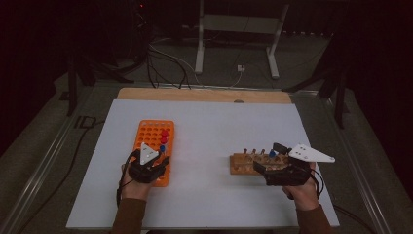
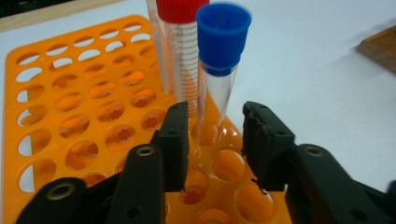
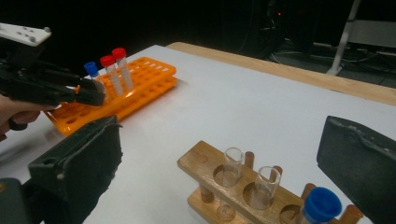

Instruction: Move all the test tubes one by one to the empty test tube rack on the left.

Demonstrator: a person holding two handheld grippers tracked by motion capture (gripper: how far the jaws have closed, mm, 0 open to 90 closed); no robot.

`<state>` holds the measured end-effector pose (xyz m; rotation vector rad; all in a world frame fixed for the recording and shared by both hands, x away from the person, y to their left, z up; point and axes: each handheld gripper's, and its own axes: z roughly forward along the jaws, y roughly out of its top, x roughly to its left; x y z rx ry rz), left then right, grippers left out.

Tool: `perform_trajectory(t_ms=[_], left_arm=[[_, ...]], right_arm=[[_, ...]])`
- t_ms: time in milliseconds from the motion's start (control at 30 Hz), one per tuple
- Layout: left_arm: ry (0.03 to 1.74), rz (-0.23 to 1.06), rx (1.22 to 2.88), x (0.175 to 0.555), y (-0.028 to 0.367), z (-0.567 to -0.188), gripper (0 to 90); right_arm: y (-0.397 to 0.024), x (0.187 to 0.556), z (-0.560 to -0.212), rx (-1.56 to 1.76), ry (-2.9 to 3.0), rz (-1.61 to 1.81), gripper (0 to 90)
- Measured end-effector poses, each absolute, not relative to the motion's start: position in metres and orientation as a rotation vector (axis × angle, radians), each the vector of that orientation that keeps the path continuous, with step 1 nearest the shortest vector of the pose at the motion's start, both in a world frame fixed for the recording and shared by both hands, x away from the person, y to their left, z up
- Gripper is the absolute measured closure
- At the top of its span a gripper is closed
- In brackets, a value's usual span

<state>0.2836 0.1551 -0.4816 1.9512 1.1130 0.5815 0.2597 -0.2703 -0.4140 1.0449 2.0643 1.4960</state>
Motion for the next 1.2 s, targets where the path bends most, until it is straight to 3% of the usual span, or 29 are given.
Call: perform_trajectory(t_ms=[400, 633, 700, 800, 933, 1200], left_arm=[[1.053, 0.490, 1.729, 0.272, 0.173, -0.467, 45.3], [1.037, 0.466, 1.638, 0.270, 0.172, -0.461, 24.8], [1.040, 0.470, 1.622, 0.270, 0.168, -0.459, 17.6], [1.034, 0.480, 1.620, 0.269, 0.163, -0.455, 14.6], [1.025, 0.489, 1.623, 0.267, 0.159, -0.452, 3.9], [1.012, 0.494, 1.602, 0.265, 0.161, -0.449, 0.4]], right_arm=[[-0.276, 0.262, -0.415, 1.072, 2.046, 1.494, 0.1], [-0.285, 0.266, -0.417, 1.126, 2.013, 1.464, 0.2], [-0.289, 0.267, -0.419, 1.141, 2.005, 1.457, 3.8], [-0.294, 0.269, -0.421, 1.161, 2.007, 1.448, 4.5], [-0.299, 0.274, -0.428, 1.204, 2.016, 1.413, 7.5], [-0.306, 0.280, -0.442, 1.218, 2.050, 1.364, 33.0]])
